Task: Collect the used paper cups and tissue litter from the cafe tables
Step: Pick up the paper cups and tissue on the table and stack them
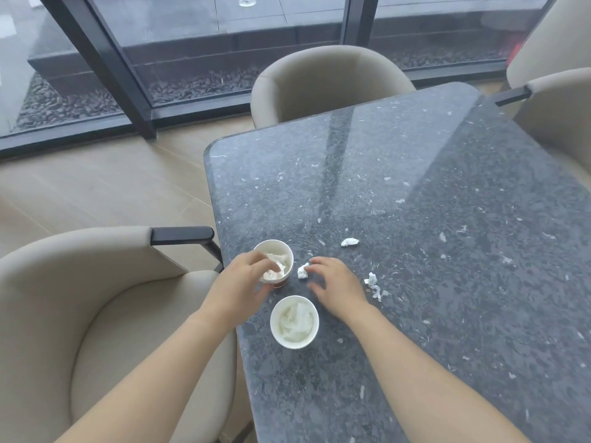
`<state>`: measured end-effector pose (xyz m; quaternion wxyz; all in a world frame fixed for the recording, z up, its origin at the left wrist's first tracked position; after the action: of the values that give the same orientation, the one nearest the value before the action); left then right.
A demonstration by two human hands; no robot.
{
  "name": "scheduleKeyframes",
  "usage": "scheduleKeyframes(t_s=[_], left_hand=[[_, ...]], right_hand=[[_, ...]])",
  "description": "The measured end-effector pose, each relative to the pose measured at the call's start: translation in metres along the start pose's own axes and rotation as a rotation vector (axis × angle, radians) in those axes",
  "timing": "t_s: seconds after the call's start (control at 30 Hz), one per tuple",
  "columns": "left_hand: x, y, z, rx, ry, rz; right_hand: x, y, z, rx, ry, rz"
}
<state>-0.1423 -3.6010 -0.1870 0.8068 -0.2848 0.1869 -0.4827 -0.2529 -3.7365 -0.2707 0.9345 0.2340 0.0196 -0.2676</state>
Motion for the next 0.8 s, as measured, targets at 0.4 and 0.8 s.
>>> scheduleKeyframes(t_s=[0.4,0.8], left_hand=[[0.017,0.004,-0.008,-0.107,-0.072,0.062],[0.03,-0.006,-0.02,-0.102,-0.047,0.027]], right_hand=[[0.02,-0.025,0.006,0.033,-0.169,-0.032],[0.022,-0.086,0.024,-0.06,-0.021,-0.122]])
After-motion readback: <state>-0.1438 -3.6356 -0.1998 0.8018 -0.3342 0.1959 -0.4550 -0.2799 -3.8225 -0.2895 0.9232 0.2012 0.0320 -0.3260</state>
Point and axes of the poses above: each hand's wrist, its own x-axis towards the middle knuckle, its own z-axis out of the back of the hand, y = z × x, the point moved 5 cm from there along x, towards the middle knuckle, and after that the axes turned 10 degrees about -x, right-handed, at the moved point
